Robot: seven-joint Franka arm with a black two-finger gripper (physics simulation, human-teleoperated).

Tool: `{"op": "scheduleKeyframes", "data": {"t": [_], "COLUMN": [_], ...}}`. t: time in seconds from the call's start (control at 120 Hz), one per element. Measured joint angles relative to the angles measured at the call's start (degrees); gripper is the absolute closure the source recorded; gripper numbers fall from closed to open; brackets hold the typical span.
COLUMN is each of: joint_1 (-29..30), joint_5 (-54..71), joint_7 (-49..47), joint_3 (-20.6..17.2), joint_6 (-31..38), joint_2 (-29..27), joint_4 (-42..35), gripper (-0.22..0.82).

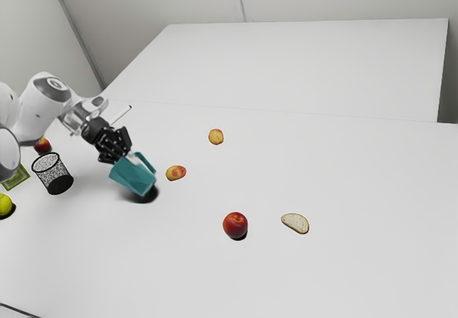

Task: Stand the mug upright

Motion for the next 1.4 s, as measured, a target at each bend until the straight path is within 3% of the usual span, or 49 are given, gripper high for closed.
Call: {"op": "scheduleKeyframes", "data": {"t": [0.292,0.592,0.958,1.4], "joint_1": [-9.2,-15.8,-16.4,-16.9], "joint_5": [14.2,30.1,43.6,46.2], "joint_7": [-5.5,-12.7,-24.0,-33.8], "joint_3": [-0.3,-2.9,-7.5,-7.9], "joint_6": [3.0,17.8,32.5,38.9], "joint_2": [-10.1,-20.7,-21.1,-19.1], "joint_4": [-2.0,-16.4,-23.6,-26.6], "gripper": [0.75,0.76,0.77,0.78]}}
